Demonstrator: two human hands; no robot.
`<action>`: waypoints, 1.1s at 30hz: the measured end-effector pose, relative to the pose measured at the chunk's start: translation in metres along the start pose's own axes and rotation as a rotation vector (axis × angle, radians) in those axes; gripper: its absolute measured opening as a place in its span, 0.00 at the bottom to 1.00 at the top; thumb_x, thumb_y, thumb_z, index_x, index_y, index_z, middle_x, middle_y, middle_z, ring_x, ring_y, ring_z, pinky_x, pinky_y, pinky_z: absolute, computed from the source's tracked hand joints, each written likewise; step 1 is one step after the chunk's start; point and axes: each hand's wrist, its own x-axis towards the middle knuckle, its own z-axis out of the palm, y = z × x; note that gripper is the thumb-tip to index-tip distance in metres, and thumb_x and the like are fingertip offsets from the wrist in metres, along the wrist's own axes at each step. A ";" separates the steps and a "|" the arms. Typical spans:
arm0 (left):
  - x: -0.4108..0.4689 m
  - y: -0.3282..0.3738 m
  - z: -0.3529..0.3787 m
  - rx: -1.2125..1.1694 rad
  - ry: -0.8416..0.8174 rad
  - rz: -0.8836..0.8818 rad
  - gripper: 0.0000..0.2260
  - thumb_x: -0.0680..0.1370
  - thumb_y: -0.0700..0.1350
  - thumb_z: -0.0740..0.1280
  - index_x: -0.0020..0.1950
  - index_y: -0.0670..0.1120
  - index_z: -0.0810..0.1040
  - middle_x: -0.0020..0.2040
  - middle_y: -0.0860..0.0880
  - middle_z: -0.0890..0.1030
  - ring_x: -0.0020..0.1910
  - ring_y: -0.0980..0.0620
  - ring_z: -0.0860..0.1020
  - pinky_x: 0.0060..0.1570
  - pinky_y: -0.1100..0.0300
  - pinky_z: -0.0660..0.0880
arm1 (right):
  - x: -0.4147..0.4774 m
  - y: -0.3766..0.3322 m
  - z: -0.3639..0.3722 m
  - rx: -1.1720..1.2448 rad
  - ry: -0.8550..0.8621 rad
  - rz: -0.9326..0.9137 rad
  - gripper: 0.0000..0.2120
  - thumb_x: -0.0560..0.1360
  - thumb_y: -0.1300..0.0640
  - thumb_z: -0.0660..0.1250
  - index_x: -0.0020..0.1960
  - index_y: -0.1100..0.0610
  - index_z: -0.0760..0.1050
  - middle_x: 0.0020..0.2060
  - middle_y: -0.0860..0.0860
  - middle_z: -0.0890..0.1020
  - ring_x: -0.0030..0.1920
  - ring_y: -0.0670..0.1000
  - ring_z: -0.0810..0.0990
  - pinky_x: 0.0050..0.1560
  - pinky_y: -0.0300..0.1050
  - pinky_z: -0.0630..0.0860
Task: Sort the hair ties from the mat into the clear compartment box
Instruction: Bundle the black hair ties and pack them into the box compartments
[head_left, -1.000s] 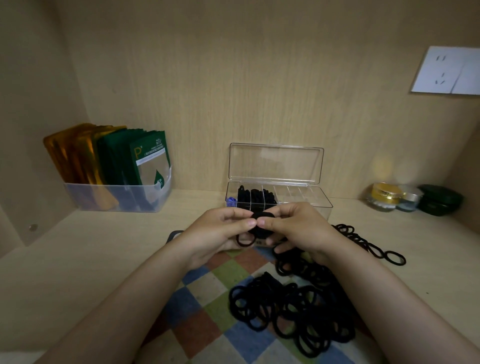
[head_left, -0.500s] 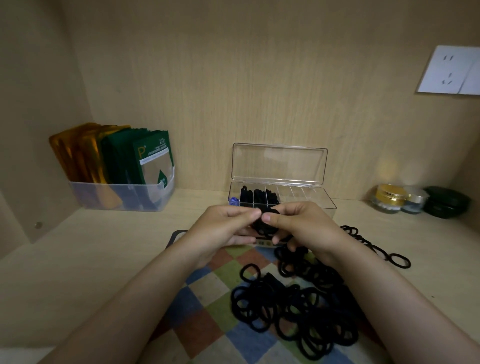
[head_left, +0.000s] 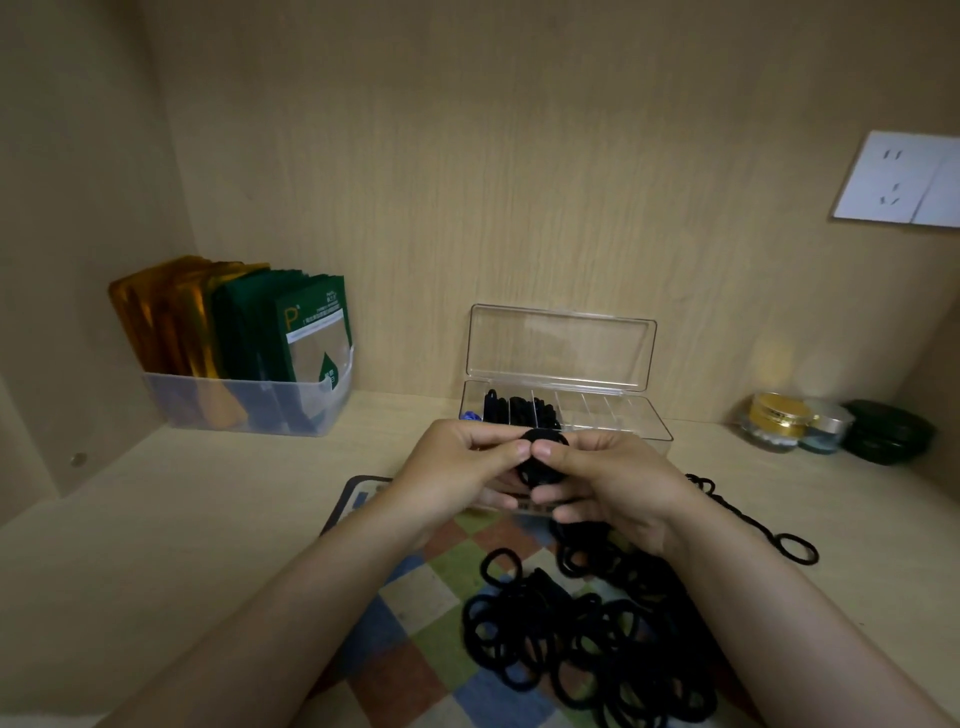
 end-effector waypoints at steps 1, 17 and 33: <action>0.003 0.004 0.000 0.044 -0.017 0.009 0.09 0.79 0.42 0.69 0.57 0.50 0.84 0.49 0.50 0.86 0.45 0.55 0.84 0.43 0.57 0.82 | 0.001 -0.002 -0.003 -0.012 0.031 -0.007 0.11 0.72 0.54 0.74 0.51 0.59 0.83 0.45 0.58 0.87 0.36 0.50 0.85 0.28 0.39 0.78; 0.100 -0.007 0.012 1.006 -0.010 0.247 0.17 0.82 0.50 0.59 0.72 0.56 0.72 0.71 0.53 0.71 0.73 0.51 0.62 0.70 0.55 0.59 | 0.080 -0.045 -0.055 -1.073 0.392 -0.030 0.10 0.71 0.47 0.74 0.36 0.52 0.80 0.32 0.49 0.81 0.35 0.50 0.80 0.38 0.45 0.76; 0.100 -0.021 0.011 1.203 -0.079 0.390 0.21 0.80 0.59 0.59 0.73 0.61 0.67 0.72 0.57 0.68 0.72 0.53 0.61 0.73 0.52 0.53 | 0.078 -0.062 -0.052 -1.104 0.134 0.080 0.11 0.72 0.49 0.72 0.49 0.54 0.87 0.35 0.50 0.78 0.36 0.49 0.74 0.34 0.40 0.69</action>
